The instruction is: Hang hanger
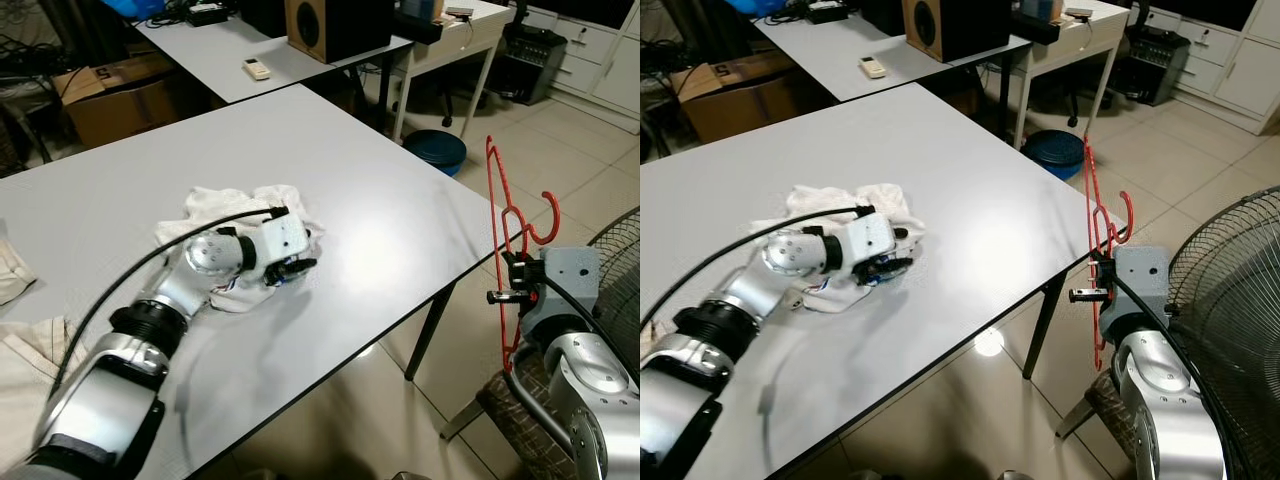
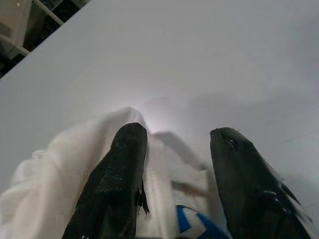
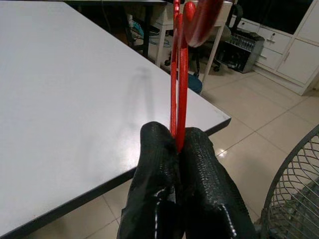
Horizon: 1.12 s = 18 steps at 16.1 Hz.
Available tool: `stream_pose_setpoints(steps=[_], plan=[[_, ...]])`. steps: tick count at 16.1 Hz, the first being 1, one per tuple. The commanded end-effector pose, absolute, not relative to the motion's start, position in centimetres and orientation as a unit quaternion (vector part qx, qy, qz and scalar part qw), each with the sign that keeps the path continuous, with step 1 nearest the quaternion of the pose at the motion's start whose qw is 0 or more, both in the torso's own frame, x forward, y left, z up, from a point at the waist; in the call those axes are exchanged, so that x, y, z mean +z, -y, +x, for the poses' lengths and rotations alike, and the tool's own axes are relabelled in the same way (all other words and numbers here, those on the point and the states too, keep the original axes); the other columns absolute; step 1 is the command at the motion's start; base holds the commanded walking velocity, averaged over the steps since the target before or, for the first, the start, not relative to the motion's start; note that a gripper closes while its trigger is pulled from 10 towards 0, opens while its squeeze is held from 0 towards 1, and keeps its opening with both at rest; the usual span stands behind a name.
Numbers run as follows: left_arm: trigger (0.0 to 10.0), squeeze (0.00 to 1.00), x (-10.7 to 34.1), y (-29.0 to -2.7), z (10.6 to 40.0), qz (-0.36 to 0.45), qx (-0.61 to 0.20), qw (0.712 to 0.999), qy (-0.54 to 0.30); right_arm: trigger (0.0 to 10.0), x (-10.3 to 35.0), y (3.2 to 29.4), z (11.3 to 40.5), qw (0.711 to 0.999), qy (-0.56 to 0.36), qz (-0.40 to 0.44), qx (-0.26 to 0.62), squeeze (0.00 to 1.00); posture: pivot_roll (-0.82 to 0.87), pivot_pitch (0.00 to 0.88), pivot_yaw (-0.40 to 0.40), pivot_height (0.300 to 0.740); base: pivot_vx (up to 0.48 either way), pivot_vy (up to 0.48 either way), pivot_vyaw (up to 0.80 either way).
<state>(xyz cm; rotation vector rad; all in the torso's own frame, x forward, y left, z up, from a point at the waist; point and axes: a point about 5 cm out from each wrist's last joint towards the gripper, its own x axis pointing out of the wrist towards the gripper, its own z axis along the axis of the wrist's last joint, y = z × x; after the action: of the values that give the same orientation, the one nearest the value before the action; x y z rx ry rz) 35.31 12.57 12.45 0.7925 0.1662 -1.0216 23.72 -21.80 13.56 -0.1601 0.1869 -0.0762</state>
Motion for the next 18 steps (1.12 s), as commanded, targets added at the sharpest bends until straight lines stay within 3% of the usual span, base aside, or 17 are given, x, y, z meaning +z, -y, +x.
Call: stream_pose_setpoints(steps=[1,4,7,10,11,14,18], plan=[[5.4,0.00,13.1,-12.4,35.8,0.388,-0.468,0.791,-0.069,10.0,14.3,21.6,23.8,0.993,-0.079,-0.087,-0.033,0.00,-0.20,0.004,0.051,0.740,0.000,0.000,0.00],[3.6,0.00,12.9,-12.8,36.1,0.387,-0.450,0.801,-0.079,10.0,14.2,21.5,23.6,0.992,-0.080,-0.087,-0.031,0.00,-0.20,0.009,0.053,0.740,0.000,0.000,0.00],[2.9,0.00,12.9,-13.0,36.2,0.384,-0.448,0.803,-0.081,10.0,14.2,21.5,23.5,0.992,-0.082,-0.088,-0.030,0.00,-0.20,0.013,0.054,0.740,0.000,0.000,0.00],[1.0,0.00,12.7,-13.1,36.4,0.385,-0.444,0.805,-0.086,10.0,14.2,21.4,23.5,0.992,-0.083,-0.088,-0.029,0.00,-0.20,0.012,0.053,0.740,0.000,0.000,0.00],[1.1,0.00,12.7,-13.0,36.3,0.385,-0.445,0.804,-0.087,10.0,14.2,21.4,23.5,0.992,-0.083,-0.088,-0.028,0.00,-0.20,0.012,0.054,0.740,0.000,0.000,0.00],[0.0,0.00,12.4,-13.1,36.4,0.390,-0.438,0.805,-0.093,10.0,14.2,21.2,23.5,0.992,-0.083,-0.088,-0.026,0.00,-0.20,0.011,0.053,0.740,0.000,0.000,0.00],[0.0,0.00,12.3,-13.4,36.6,0.413,-0.423,0.801,-0.094,10.0,14.2,21.3,23.5,0.992,-0.083,-0.089,-0.026,0.00,-0.20,0.008,0.052,0.740,0.000,0.000,0.00]])
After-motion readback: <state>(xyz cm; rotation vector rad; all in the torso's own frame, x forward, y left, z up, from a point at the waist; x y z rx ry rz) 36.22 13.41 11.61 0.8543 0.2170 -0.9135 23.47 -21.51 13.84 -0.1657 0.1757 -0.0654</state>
